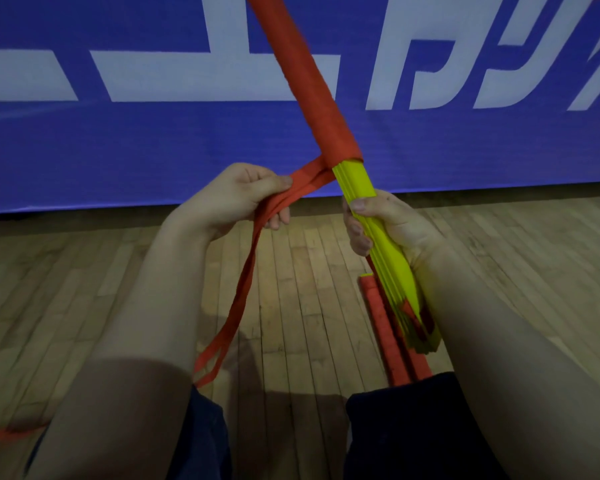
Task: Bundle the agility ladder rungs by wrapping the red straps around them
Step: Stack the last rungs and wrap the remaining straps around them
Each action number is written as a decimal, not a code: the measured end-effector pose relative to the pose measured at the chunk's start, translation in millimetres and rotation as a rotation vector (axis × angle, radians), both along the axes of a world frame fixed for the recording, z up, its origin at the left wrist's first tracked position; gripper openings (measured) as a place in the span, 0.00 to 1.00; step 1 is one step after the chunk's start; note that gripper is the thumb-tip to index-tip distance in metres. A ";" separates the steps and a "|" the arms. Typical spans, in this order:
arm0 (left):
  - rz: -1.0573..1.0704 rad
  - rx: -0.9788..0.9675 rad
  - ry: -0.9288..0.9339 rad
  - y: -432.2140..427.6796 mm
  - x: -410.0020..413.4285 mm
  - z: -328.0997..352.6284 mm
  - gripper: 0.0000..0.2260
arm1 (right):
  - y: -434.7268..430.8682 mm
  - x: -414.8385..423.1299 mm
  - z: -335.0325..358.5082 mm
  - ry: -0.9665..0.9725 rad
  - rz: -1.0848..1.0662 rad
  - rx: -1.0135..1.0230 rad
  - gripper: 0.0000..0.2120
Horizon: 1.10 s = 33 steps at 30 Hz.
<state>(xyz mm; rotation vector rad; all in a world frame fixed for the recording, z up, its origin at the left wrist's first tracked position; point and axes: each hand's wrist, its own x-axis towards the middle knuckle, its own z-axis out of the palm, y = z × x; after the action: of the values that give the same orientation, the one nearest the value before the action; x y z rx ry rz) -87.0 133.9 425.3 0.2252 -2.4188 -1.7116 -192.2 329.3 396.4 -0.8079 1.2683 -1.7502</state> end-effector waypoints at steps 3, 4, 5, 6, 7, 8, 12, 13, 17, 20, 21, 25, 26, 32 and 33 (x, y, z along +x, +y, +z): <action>0.033 0.020 0.013 4.5 -0.6 -0.2 0.20 | 1.6 -0.1 -0.4 0.025 -0.059 0.035 0.07; 0.052 0.060 0.030 5.5 -0.7 -0.5 0.18 | 1.4 0.4 -0.1 0.026 -0.066 0.038 0.06; 0.067 0.097 0.050 5.4 -0.5 -0.8 0.16 | 0.8 0.2 -0.5 0.024 -0.068 0.036 0.07; 0.073 0.120 0.067 4.9 0.4 -0.6 0.13 | 0.5 0.2 -0.3 0.021 -0.071 0.030 0.09; 0.069 0.125 0.076 4.2 1.5 -0.2 0.11 | 0.3 -0.3 -0.2 0.014 -0.080 0.023 0.11; 0.061 0.119 0.074 2.8 2.5 0.4 0.10 | 0.6 -1.0 0.2 0.009 -0.095 0.015 0.11; 0.041 0.125 0.018 0.5 2.9 1.1 0.08 | 4.3 -4.8 0.8 0.015 -0.146 0.012 0.08; 0.024 0.121 0.006 0.2 2.6 0.4 0.09 | 5.0 -5.4 0.3 0.022 -0.145 0.012 0.08; -0.013 0.096 -0.033 -1.3 1.3 -3.0 0.06 | 7.7 -5.4 0.0 0.060 -0.147 0.033 0.04; 0.005 0.106 -0.022 -1.4 1.4 -1.9 0.06 | 6.9 -6.8 -1.4 0.065 -0.169 0.046 0.04; 0.011 0.114 -0.018 -1.1 1.4 -0.8 0.06 | 6.2 -7.8 -2.6 0.078 -0.180 0.054 0.04; -0.018 0.142 -0.040 1.3 1.6 3.5 0.07 | 3.4 -8.2 -5.1 0.138 -0.212 0.097 0.03; -0.030 0.139 -0.057 1.4 1.8 3.6 0.09 | 2.8 -7.0 -4.9 0.146 -0.225 0.112 0.04; -0.049 0.089 -0.190 -2.9 1.5 0.9 0.10 | -3.5 -4.5 -5.8 0.224 -0.305 0.192 0.06; -0.032 0.079 -0.194 -3.4 0.8 0.4 0.08 | -5.6 -4.6 -6.1 0.246 -0.330 0.203 0.07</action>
<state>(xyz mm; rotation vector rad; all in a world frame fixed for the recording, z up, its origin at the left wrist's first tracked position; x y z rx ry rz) -86.3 130.5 425.7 0.3816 -2.5025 -1.8822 -196.7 323.7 390.3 -0.7437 1.7977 -1.7738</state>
